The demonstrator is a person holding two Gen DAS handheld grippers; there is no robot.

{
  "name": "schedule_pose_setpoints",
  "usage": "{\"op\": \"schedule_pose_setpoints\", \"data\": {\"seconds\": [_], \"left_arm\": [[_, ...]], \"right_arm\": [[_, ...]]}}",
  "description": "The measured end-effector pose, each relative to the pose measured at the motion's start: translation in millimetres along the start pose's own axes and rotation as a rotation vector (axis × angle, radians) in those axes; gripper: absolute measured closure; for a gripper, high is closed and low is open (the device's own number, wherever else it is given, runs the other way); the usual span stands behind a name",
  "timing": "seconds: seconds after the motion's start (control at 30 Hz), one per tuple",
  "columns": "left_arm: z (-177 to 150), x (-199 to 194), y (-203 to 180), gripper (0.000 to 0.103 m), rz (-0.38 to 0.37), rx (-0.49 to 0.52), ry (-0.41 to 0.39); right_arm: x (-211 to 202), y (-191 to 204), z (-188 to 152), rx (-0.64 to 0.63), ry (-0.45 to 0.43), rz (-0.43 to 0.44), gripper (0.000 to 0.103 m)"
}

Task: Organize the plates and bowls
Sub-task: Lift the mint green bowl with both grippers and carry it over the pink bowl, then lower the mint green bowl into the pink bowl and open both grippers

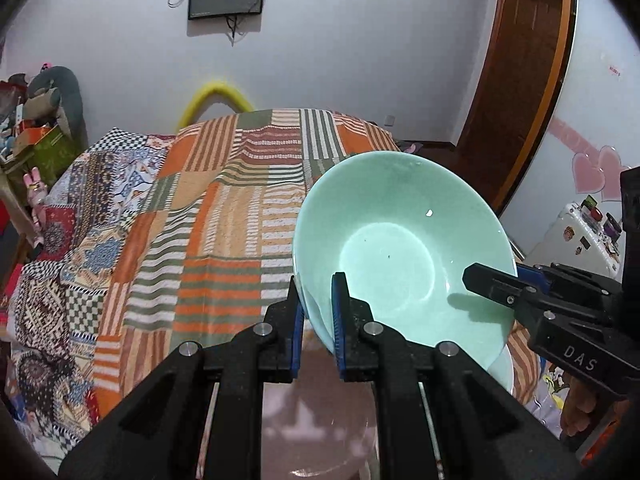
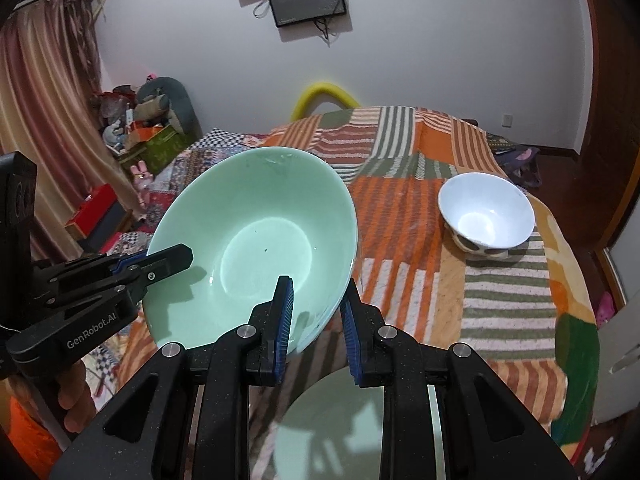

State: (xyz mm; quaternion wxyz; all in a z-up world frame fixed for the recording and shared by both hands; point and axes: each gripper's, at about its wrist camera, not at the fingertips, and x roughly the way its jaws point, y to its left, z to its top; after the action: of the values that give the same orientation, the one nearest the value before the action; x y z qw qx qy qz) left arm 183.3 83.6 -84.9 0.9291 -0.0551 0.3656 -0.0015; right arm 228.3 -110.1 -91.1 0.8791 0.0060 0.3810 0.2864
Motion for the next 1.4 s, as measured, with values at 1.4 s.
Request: {"op": "schedule_pose_setpoints", "data": {"seconds": [1.4], "left_arm": [[-122.0, 20.9, 80.3, 0.091, 0.091, -0.138, 0.237]], "right_arm": [[60.0, 69.7, -94.7, -0.012, 0.244, 0.110, 0.081]]}}
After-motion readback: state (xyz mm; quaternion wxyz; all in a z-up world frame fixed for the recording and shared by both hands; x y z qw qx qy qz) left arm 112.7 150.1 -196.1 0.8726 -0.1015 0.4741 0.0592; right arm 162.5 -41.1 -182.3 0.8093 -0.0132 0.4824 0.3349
